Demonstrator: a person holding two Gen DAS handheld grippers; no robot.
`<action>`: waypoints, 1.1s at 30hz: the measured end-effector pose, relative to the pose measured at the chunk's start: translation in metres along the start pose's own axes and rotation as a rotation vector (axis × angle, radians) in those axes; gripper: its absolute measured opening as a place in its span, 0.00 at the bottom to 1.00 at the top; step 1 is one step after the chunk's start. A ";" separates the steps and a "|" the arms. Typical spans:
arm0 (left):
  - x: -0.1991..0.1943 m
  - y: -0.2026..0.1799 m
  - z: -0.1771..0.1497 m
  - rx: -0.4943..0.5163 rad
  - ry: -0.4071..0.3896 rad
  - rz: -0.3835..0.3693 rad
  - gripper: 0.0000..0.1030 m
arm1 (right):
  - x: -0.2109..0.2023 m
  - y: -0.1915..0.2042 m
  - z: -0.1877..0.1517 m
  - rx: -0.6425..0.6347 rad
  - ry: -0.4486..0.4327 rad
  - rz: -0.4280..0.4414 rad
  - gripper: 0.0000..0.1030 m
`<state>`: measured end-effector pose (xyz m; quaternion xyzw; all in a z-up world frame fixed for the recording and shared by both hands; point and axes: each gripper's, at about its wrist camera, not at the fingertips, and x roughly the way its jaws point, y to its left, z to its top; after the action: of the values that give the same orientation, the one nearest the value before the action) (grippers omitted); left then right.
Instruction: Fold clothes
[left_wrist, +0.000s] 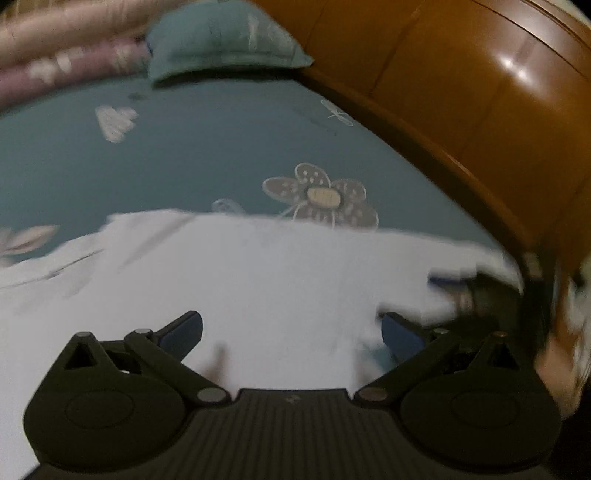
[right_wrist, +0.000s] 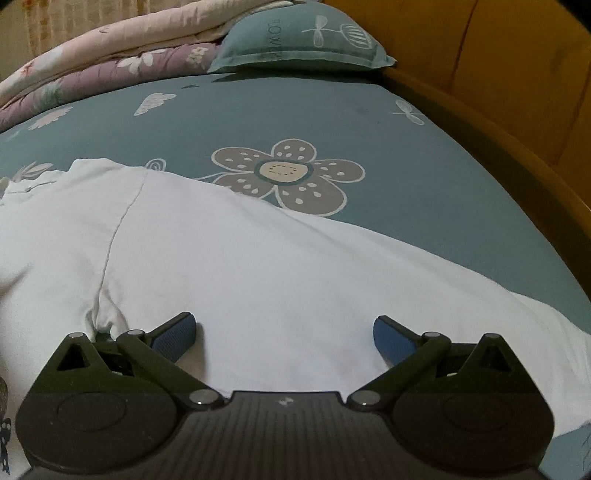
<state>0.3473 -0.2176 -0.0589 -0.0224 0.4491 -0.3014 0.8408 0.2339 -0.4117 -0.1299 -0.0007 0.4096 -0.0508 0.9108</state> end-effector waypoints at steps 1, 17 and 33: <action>0.015 0.002 0.008 -0.024 0.015 -0.006 0.99 | 0.001 0.000 0.001 -0.006 0.000 0.002 1.00; 0.116 0.015 0.082 -0.223 0.004 -0.034 0.99 | 0.002 -0.003 -0.003 -0.025 -0.057 0.039 1.00; 0.132 -0.014 0.083 -0.177 0.008 -0.069 0.99 | 0.003 -0.002 -0.003 -0.014 -0.068 0.030 1.00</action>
<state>0.4584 -0.3178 -0.1028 -0.1107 0.4762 -0.2896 0.8229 0.2335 -0.4142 -0.1341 -0.0025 0.3788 -0.0342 0.9248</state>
